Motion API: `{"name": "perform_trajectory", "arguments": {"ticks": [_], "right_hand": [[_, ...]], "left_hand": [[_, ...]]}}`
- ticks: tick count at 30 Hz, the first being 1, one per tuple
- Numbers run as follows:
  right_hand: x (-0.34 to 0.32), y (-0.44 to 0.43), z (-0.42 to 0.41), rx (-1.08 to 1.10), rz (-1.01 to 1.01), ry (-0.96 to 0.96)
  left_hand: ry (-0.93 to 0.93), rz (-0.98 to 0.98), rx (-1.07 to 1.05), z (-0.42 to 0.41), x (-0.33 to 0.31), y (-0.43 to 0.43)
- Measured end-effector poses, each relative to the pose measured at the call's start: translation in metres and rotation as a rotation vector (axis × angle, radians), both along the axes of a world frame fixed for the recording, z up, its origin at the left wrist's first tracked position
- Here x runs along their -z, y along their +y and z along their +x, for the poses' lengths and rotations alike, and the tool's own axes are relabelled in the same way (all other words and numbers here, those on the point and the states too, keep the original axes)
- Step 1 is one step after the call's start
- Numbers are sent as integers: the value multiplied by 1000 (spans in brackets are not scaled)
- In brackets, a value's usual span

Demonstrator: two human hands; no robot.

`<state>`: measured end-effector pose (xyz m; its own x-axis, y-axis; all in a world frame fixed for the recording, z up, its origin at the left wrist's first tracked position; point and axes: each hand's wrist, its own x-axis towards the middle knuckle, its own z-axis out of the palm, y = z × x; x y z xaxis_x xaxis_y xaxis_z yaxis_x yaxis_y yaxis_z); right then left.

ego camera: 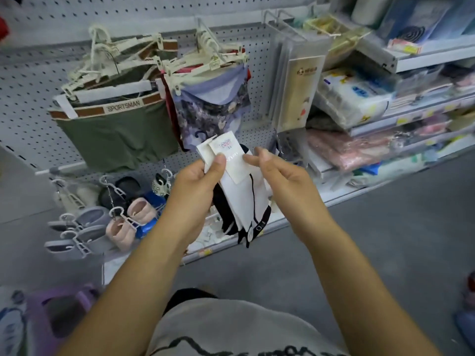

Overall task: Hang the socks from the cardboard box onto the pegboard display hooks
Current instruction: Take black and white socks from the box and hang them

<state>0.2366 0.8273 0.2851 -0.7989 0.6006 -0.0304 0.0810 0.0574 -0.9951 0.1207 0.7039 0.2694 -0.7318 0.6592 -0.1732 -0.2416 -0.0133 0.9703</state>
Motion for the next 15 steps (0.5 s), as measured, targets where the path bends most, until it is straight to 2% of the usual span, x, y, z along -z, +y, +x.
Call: {"name": "perform_trajectory", "arguments": {"ticks": [3, 8, 15], "right_hand": [[-2, 11, 0, 35, -7, 38], [-4, 20, -20, -65, 44, 42], [-26, 36, -72, -70, 34, 109]], "left_hand": [[21, 11, 2, -3, -5, -2], [87, 18, -33, -13, -16, -2], [265, -1, -211, -65, -42, -15]]}}
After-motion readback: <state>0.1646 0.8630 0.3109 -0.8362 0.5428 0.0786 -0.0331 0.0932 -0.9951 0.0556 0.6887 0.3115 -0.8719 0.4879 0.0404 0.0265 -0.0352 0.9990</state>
